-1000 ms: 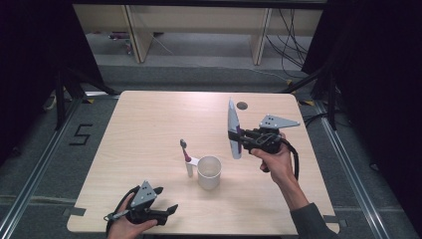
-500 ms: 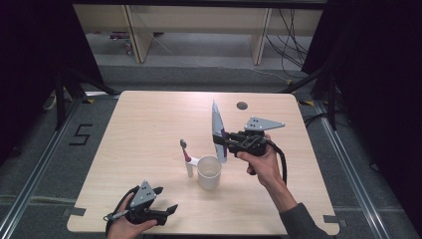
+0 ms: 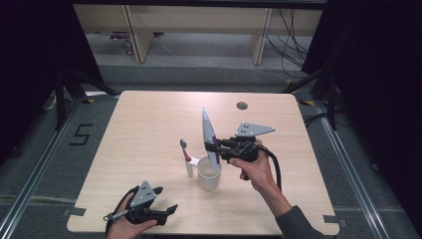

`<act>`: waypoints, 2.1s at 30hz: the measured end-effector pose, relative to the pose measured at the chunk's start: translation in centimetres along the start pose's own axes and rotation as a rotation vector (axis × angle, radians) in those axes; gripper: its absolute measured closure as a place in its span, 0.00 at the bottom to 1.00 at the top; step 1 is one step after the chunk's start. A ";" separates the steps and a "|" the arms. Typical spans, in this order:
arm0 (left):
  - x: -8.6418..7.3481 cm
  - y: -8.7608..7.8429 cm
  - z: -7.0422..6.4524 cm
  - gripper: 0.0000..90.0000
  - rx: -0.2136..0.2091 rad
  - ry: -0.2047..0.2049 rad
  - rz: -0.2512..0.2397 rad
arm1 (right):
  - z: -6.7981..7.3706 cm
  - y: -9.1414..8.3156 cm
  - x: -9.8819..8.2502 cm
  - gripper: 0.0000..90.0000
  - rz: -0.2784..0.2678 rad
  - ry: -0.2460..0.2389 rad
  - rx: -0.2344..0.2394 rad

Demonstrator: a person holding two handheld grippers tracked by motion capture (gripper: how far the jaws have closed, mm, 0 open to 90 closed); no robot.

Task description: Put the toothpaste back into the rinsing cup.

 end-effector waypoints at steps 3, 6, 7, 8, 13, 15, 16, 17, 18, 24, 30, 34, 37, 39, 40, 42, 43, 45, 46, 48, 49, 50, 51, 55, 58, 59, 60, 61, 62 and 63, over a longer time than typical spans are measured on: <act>0.0 0.1 -0.1 0.24 0.004 -0.014 -0.011 | 0.0 0.3 -0.2 0.84 0.004 -0.018 0.004; 0.0 0.1 -0.1 0.24 0.003 -0.014 -0.011 | 0.2 0.6 -0.6 0.84 0.019 -0.021 0.002; 0.0 0.1 -0.1 0.24 0.003 -0.015 -0.011 | 0.3 0.6 -0.7 0.84 0.025 0.002 0.007; 0.0 0.1 -0.1 0.24 0.003 -0.012 -0.013 | 0.4 0.7 -0.8 0.84 0.029 0.011 0.007; 0.0 0.1 0.1 0.24 0.011 0.013 0.008 | 0.4 0.9 -1.1 0.84 0.037 0.002 0.013; 0.0 0.1 0.0 0.24 0.001 0.006 0.004 | 0.3 1.0 -1.3 0.84 0.039 -0.009 0.014; 0.0 0.3 -0.2 0.24 -0.003 -0.015 -0.014 | 0.3 1.1 -1.4 0.84 0.044 -0.008 0.013; 0.0 0.2 -0.1 0.24 0.000 0.000 -0.001 | 0.2 1.1 -1.5 0.84 0.046 -0.010 0.013; 0.0 0.2 0.0 0.24 0.002 0.005 0.004 | 0.2 1.2 -1.6 0.84 0.049 -0.021 0.021; 0.0 0.2 0.0 0.24 0.000 0.006 0.006 | 0.3 1.6 -2.3 0.84 0.073 -0.018 0.018; 0.0 0.1 0.0 0.24 0.002 0.008 0.004 | 0.1 2.1 -3.0 0.84 0.093 -0.039 0.009; 0.0 0.2 -0.1 0.24 -0.003 -0.010 -0.012 | 0.2 2.3 -3.4 0.84 0.116 -0.035 0.014; 0.0 0.1 -0.2 0.24 -0.002 -0.005 -0.001 | 0.3 2.4 -3.7 0.84 0.131 -0.034 0.006; 0.0 0.2 -0.2 0.24 -0.001 -0.008 -0.005 | 0.3 2.6 -3.9 0.84 0.122 -0.053 0.018; 0.0 0.2 -0.1 0.24 -0.001 -0.008 -0.005 | 0.3 2.6 -4.0 0.84 0.135 -0.049 0.005; 0.0 0.2 -0.2 0.24 -0.002 -0.006 -0.001 | 0.4 2.7 -4.2 0.83 0.138 -0.051 0.006; 0.0 0.1 -0.2 0.24 -0.002 -0.005 -0.001 | 0.5 2.7 -4.2 0.83 0.154 -0.040 0.014; 0.0 0.2 -0.1 0.24 -0.001 -0.007 -0.005 | 0.6 2.8 -4.3 0.83 0.161 -0.047 0.018; 0.0 0.2 -0.1 0.24 -0.001 -0.009 -0.005 | 0.6 2.7 -4.3 0.83 0.172 -0.047 0.006; 0.0 0.1 -0.2 0.24 -0.002 -0.005 0.000 | 0.6 2.9 -4.5 0.83 0.175 -0.050 -0.005; 0.0 0.1 -0.2 0.24 -0.003 -0.004 0.000 | 0.6 2.8 -4.5 0.83 0.179 -0.073 -0.006; 0.0 0.2 -0.2 0.24 -0.001 -0.007 -0.004 | 0.5 2.9 -4.5 0.83 0.182 -0.077 -0.006; 0.0 0.2 -0.1 0.24 -0.001 -0.008 -0.005 | 0.5 2.9 -4.6 0.83 0.184 -0.089 -0.007; 0.0 0.2 -0.2 0.24 -0.003 -0.006 -0.001 | 0.5 3.0 -4.8 0.83 0.203 -0.094 -0.012; 0.0 0.2 -0.2 0.24 -0.001 -0.008 -0.001 | 0.6 3.1 -5.1 0.83 0.213 -0.066 -0.006; 0.0 0.2 -0.2 0.24 -0.003 -0.004 0.003 | 0.5 3.1 -5.1 0.83 0.213 -0.082 -0.010; -0.1 0.2 -0.2 0.24 -0.004 -0.003 0.002 | 0.5 3.3 -5.2 0.83 0.200 -0.077 -0.011; 0.0 0.2 -0.2 0.24 -0.004 -0.004 0.002 | 0.4 3.3 -5.2 0.83 0.214 -0.088 0.007; 0.0 0.2 -0.2 0.24 -0.001 -0.009 -0.006 | 0.4 3.3 -5.3 0.83 0.212 -0.086 0.007; 0.0 0.2 -0.2 0.24 -0.001 -0.008 -0.005 | 0.6 3.2 -5.4 0.83 0.219 -0.049 0.002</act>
Point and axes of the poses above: each handheld gripper's, and its own axes: y roughly forward along the jaws, x roughly out of its top, z roughly to its left, the point moved 2 cm from there along y, roughly forward along the jaws, and after that the axes turned 5 degrees about -y, right-handed, at the moved point
